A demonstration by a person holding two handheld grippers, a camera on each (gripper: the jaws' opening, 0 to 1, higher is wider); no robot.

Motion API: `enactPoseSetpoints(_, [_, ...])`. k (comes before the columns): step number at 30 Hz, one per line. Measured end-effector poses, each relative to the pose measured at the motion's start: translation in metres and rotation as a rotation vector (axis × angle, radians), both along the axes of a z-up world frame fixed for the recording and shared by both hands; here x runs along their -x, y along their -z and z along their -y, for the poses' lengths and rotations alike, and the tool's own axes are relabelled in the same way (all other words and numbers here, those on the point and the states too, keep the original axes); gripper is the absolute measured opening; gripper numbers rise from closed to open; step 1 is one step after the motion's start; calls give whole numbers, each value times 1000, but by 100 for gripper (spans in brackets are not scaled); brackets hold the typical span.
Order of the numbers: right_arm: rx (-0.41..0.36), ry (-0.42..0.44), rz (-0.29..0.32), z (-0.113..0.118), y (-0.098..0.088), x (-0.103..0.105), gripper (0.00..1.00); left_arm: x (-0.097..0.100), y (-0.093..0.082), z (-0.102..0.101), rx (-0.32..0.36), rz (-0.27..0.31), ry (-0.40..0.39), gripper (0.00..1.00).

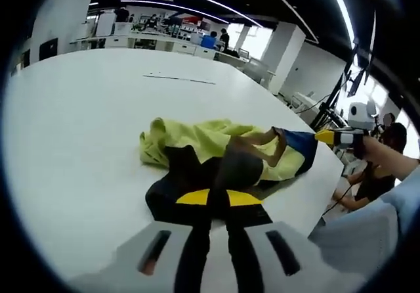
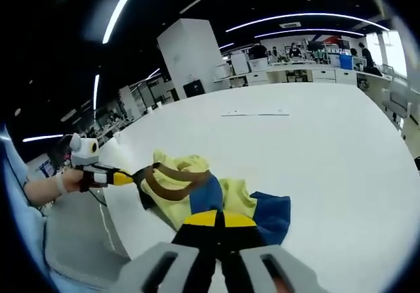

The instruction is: Fold the garment on the visible template until the final outline fits inside the template.

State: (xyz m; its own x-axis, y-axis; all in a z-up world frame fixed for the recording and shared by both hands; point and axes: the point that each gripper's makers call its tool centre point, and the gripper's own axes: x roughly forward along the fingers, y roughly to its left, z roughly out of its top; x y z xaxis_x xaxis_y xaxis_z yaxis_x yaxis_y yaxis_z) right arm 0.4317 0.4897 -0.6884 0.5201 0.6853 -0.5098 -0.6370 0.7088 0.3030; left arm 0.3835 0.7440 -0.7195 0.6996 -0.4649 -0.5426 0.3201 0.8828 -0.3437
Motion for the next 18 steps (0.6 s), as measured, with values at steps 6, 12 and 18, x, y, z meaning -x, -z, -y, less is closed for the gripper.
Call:
enactPoseSetpoints(6, [-1, 14, 9, 4, -2, -1, 0, -1, -7, -1, 4, 20, -4, 0])
enactPoseSetpoints(12, [-17, 22, 24, 10, -14, -2, 0, -9, -37, -4, 30, 84, -12, 0])
enactPoseSetpoints(18, [-59, 30, 52, 10, -43, -2, 0, -21, -81, -10, 11, 176, 12, 0])
